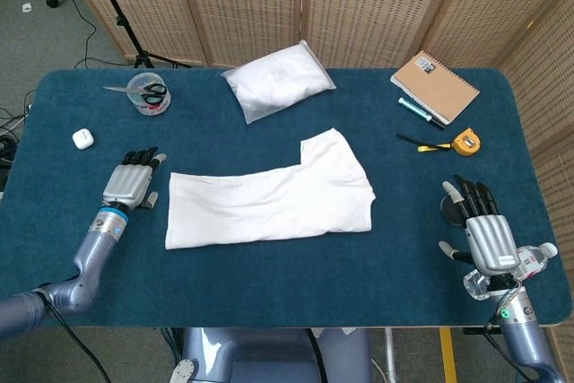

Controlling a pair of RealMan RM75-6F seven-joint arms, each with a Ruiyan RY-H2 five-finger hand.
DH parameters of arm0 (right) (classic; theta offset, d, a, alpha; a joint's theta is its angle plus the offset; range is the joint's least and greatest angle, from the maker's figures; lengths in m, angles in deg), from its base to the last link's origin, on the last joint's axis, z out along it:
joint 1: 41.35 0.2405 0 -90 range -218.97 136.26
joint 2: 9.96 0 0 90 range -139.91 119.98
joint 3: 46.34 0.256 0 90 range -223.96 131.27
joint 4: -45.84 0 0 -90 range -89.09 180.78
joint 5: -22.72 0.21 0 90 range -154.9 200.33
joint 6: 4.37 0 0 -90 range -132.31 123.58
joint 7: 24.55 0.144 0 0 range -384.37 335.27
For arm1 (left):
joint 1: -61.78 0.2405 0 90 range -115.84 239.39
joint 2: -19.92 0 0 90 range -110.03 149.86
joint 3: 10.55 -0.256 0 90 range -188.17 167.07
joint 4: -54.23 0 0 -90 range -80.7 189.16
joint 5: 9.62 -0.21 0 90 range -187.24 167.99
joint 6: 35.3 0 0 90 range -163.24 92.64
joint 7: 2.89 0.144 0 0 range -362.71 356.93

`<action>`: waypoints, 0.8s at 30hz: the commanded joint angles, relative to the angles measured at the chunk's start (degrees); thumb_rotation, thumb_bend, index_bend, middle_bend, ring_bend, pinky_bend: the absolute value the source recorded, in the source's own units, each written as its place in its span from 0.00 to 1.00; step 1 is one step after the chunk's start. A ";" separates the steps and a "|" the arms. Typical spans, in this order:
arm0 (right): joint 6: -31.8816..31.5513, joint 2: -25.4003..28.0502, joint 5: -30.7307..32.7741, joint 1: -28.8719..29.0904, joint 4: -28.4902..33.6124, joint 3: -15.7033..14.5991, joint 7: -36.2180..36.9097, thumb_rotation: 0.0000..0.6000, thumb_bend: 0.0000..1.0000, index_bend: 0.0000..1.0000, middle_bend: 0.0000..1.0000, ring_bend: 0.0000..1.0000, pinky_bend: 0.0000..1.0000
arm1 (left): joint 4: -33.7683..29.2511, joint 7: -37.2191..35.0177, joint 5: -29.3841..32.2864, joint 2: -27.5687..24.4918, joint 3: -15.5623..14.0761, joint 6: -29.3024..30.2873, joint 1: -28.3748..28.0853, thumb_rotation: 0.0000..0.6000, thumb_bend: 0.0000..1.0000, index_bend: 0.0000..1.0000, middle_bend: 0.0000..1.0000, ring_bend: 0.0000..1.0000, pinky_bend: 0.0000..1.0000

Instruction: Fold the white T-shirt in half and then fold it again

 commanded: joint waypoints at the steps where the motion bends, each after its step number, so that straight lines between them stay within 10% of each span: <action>1: 0.32 -0.56 -0.64 -0.15 -1.10 0.20 2.05 1.00 0.00 0.00 0.00 0.00 0.00 | 3.15 3.23 4.94 3.59 1.18 -1.03 -2.37 1.00 0.43 0.14 0.00 0.00 0.00; 24: 0.62 -1.42 -2.95 -0.91 -3.46 1.56 5.54 1.00 0.00 0.00 0.00 0.00 0.00 | 11.47 8.58 13.25 11.86 2.77 -1.26 -5.41 1.00 0.44 0.32 0.00 0.00 0.00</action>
